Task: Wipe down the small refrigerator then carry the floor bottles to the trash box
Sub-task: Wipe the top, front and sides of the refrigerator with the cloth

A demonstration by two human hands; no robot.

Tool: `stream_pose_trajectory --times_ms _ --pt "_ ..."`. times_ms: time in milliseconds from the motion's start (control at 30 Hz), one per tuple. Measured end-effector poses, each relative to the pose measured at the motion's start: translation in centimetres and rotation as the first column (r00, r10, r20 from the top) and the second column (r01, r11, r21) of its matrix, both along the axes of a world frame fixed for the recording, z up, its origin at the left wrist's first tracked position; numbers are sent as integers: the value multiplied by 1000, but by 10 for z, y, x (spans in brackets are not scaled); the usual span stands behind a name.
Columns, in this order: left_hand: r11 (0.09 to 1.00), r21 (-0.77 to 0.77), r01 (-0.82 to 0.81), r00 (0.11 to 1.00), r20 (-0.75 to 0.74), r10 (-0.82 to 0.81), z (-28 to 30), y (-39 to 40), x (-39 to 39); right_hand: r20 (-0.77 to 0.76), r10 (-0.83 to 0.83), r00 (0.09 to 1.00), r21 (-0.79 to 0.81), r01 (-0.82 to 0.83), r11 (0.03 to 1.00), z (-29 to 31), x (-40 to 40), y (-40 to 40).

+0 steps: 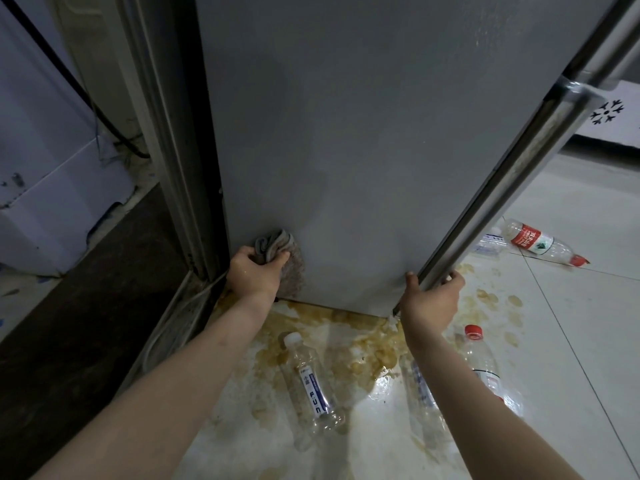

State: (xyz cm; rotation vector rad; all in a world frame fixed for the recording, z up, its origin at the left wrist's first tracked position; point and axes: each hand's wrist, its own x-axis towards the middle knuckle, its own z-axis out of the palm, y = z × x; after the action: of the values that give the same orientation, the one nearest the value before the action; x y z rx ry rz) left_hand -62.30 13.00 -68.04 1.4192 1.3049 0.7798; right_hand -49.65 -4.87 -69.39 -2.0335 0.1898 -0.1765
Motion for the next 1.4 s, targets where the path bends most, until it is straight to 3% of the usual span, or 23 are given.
stream_pose_trajectory --times_ms 300,533,833,967,1167,1400 --pt "1000 16 6 1000 -12 -6 -8 2 0 15 -4 1000 -13 4 1000 0 1 1" --pt "998 -59 -7 998 -67 3 -19 -3 4 6 -9 1000 -17 9 1000 1 1 1" --pt "997 64 -31 999 -40 34 -11 3 -1 -27 29 999 -13 -29 999 7 1 -2" --pt "991 56 -123 992 36 121 -7 3 1 -10 51 999 1 -51 999 8 1 -5" --pt "989 104 -107 994 26 105 -6 3 0 23 59 998 6 -59 998 7 -1 -3" --pt "995 4 -100 995 17 100 -9 5 -1 28 93 995 -38 -92 995 5 -7 3"
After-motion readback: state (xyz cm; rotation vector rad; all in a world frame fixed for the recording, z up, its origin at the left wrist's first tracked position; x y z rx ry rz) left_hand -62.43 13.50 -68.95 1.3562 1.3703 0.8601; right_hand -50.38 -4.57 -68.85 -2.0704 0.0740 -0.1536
